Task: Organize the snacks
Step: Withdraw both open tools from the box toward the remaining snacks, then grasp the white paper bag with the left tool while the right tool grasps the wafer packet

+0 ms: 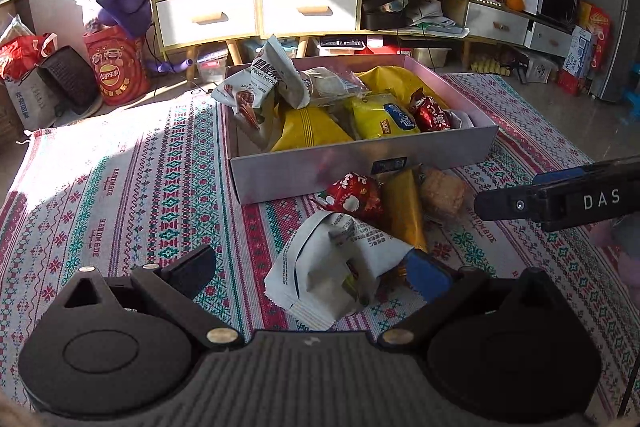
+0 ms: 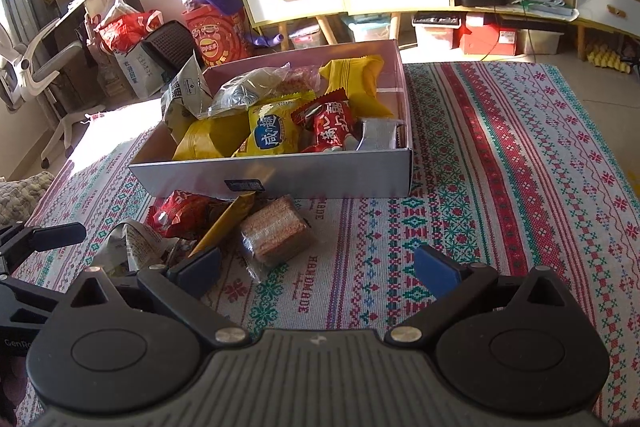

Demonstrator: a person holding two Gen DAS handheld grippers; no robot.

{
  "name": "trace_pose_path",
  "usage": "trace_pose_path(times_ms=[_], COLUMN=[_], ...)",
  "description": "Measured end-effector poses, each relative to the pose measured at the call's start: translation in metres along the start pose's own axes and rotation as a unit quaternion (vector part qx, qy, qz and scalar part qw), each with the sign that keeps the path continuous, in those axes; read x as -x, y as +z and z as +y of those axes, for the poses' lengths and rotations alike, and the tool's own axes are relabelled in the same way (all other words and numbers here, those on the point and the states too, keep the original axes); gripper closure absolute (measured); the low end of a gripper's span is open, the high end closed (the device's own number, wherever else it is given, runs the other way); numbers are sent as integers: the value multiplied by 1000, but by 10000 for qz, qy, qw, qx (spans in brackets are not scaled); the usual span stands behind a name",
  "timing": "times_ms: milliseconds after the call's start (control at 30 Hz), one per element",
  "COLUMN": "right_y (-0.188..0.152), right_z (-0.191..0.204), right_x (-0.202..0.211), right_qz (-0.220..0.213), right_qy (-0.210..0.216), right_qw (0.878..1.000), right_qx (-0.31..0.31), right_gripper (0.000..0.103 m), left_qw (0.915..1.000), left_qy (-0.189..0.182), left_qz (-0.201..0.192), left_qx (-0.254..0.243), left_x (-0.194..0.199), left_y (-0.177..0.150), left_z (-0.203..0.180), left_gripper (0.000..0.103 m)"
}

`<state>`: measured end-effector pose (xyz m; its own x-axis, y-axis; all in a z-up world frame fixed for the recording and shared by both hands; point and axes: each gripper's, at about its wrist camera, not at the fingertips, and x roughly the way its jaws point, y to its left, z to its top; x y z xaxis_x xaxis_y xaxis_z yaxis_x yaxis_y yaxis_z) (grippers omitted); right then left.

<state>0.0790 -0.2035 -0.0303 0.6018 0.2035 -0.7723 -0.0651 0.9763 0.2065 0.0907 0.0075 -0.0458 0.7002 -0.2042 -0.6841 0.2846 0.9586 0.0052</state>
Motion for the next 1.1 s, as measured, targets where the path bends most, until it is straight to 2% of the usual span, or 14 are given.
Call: trace_pose_path(times_ms=[333, 533, 667, 800, 1100], right_y=[-10, -13, -12, -12, -6], right_z=[9, 16, 19, 23, 27], right_x=[-15, -19, -22, -25, -29], right_qz=[181, 134, 101, 67, 0], right_qy=[-166, -302, -395, -467, -501], right_qw=[9993, 9981, 9972, 9960, 9966], right_qx=[285, 516, 632, 758, 647], right_gripper=[1, 1, 1, 1, 5], left_qw=[9985, 9986, 9981, 9984, 9987], left_qy=[-276, -392, -465, -385, -147], left_qz=[68, -10, 88, 78, 74], left_qx=[471, 359, 403, 415, 487], left_x=[-16, -19, -25, -24, -19], left_y=[-6, -4, -3, -2, 0], left_z=[6, 2, 5, 7, 12], left_gripper=[2, 7, 22, 36, 44])
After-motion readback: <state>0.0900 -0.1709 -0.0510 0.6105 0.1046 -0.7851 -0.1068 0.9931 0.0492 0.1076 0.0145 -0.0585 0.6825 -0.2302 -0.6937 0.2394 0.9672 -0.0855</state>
